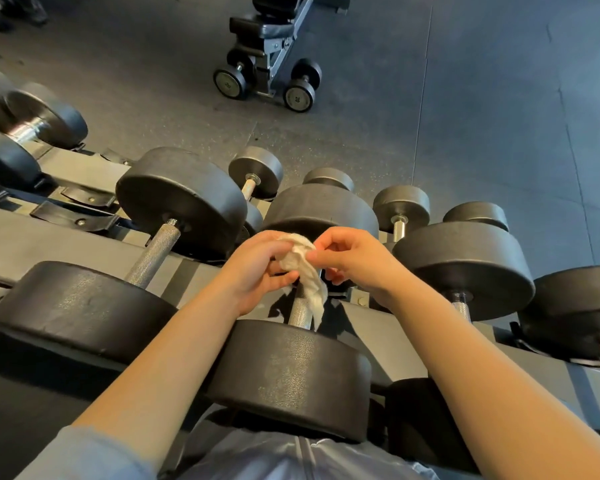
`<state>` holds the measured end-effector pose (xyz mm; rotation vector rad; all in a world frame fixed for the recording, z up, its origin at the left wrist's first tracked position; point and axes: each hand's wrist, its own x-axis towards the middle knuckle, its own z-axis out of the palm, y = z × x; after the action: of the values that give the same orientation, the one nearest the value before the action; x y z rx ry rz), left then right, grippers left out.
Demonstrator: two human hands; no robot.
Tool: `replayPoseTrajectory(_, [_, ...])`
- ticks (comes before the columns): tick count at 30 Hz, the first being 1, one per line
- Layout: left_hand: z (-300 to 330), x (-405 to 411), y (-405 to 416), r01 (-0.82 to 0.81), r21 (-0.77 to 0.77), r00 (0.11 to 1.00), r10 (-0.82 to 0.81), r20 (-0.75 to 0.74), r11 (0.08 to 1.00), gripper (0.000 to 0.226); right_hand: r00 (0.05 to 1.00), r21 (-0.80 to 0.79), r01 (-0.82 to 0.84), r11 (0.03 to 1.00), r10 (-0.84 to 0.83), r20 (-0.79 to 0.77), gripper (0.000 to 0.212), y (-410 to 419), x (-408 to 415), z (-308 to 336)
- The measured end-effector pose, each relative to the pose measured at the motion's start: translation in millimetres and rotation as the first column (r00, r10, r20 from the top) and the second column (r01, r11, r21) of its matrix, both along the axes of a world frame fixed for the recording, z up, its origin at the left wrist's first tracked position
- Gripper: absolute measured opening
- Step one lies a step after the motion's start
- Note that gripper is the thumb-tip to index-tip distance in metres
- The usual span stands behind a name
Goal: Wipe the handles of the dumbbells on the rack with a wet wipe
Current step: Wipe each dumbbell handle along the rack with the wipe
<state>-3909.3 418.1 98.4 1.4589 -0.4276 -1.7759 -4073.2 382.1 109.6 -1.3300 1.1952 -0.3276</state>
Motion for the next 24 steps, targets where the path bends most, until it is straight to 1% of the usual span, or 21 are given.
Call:
replayPoseTrajectory(3, [-3, 1, 1, -0.091, 0.025, 0.977, 0.084, 0.196, 0.996, 0.029, 0.998, 0.034, 0.056, 0.998, -0.056, 0.016, 0.014, -3, -4, 3])
replayPoseTrajectory(5, [-4, 6, 3, -0.168, 0.006, 0.953, 0.161, 0.255, 0.986, 0.035, 0.999, 0.059, 0.053, 0.997, -0.054, 0.005, 0.011, -3, -4, 3])
replayPoseTrajectory(6, [-5, 9, 5, -0.182, -0.007, 0.945, 0.177, 0.274, 0.983, 0.033, 0.999, 0.069, 0.053, 0.996, -0.053, 0.0, 0.01, -3, -4, 3])
replayPoseTrajectory(9, [-4, 14, 10, -0.14, -0.021, 0.932, 0.139, 0.335, 0.99, 0.016, 0.998, 0.072, 0.053, 0.996, -0.051, -0.019, 0.006, -2, -2, 5])
replayPoseTrajectory(10, [-3, 15, 11, -0.115, -0.029, 0.919, 0.117, 0.375, 0.993, 0.015, 0.999, 0.068, 0.052, 0.996, -0.05, -0.018, 0.008, -2, -2, 6])
replayPoseTrajectory(12, [0, 16, 13, -0.036, -0.041, 0.904, 0.05, 0.426, 0.999, 0.019, 0.998, 0.07, 0.067, 0.995, -0.066, -0.007, 0.014, 0, -1, 7])
replayPoseTrajectory(14, [6, 12, 14, 0.106, -0.03, 0.92, -0.086, 0.383, 0.994, 0.028, 0.997, 0.08, 0.079, 0.994, -0.079, -0.002, 0.021, 1, -1, 7])
replayPoseTrajectory(16, [9, 5, 13, 0.257, -0.017, 0.917, -0.238, 0.32, 0.966, 0.033, 0.998, 0.109, 0.057, 0.992, -0.059, 0.008, 0.02, 2, -1, 8])
replayPoseTrajectory(17, [10, 2, 12, 0.296, -0.012, 0.916, -0.281, 0.286, 0.955, 0.032, 0.999, 0.127, 0.043, 0.991, -0.046, 0.019, 0.018, 2, 0, 8])
replayPoseTrajectory(19, [9, -1, 10, 0.282, -0.005, 0.937, -0.274, 0.219, 0.959, 0.017, 0.999, 0.154, 0.033, 0.987, -0.037, 0.022, 0.014, 3, 1, 7])
replayPoseTrajectory(21, [6, -2, 9, 0.214, -0.002, 0.958, -0.209, 0.198, 0.977, 0.01, 0.999, 0.171, 0.032, 0.985, -0.033, 0.002, 0.014, 2, -1, 7])
replayPoseTrajectory(23, [3, -2, 10, 0.141, -0.016, 0.966, -0.134, 0.22, 0.99, 0.003, 1.0, 0.189, 0.014, 0.982, -0.012, -0.01, 0.011, 0, -4, 9])
replayPoseTrajectory(24, [0, 0, 11, 0.113, -0.039, 0.96, -0.099, 0.262, 0.993, 0.008, 1.0, 0.188, 0.009, 0.982, -0.007, -0.009, 0.006, -1, -6, 10])
